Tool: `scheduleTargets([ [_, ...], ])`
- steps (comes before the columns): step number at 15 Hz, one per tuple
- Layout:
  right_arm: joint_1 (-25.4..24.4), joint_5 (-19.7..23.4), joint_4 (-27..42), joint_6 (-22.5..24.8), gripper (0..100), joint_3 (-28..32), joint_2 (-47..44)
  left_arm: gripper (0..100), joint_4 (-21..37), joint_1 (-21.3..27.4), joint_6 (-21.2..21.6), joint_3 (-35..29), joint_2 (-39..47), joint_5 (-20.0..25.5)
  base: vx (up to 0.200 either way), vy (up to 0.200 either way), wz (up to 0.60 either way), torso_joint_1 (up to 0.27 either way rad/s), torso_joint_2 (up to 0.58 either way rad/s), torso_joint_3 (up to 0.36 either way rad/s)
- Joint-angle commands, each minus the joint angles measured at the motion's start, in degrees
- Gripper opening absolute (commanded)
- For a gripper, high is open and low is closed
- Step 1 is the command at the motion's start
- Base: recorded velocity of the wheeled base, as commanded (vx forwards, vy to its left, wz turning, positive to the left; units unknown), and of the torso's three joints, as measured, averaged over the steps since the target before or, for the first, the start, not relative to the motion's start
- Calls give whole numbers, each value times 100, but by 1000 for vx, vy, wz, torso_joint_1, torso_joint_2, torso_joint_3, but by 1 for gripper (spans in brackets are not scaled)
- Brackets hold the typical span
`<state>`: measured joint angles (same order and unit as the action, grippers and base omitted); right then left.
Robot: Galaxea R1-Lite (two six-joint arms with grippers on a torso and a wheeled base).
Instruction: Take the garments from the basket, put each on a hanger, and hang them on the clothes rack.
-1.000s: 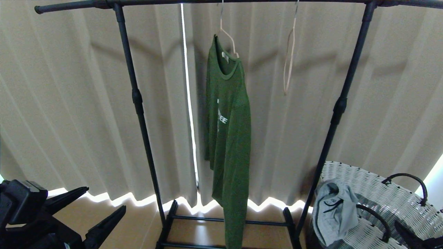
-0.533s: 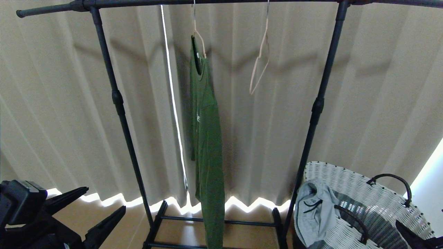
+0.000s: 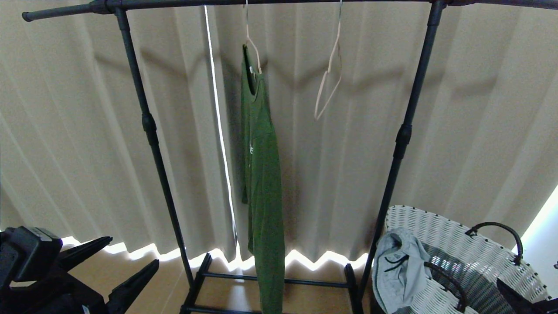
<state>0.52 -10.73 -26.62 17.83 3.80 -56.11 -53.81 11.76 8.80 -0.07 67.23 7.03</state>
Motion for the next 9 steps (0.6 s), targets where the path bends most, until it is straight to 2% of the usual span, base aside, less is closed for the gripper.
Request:
scheduleTargets([
  [1, 0, 1, -1, 1, 100, -2, 4, 100, -7, 1, 16, 7, 18, 0, 200, 0, 0, -2, -7, 7],
  [9, 0, 9, 8, 1, 100, -2, -31, 100, -7, 1, 43, 7, 1, 0, 200, 0, 0, 7, 1, 2],
])
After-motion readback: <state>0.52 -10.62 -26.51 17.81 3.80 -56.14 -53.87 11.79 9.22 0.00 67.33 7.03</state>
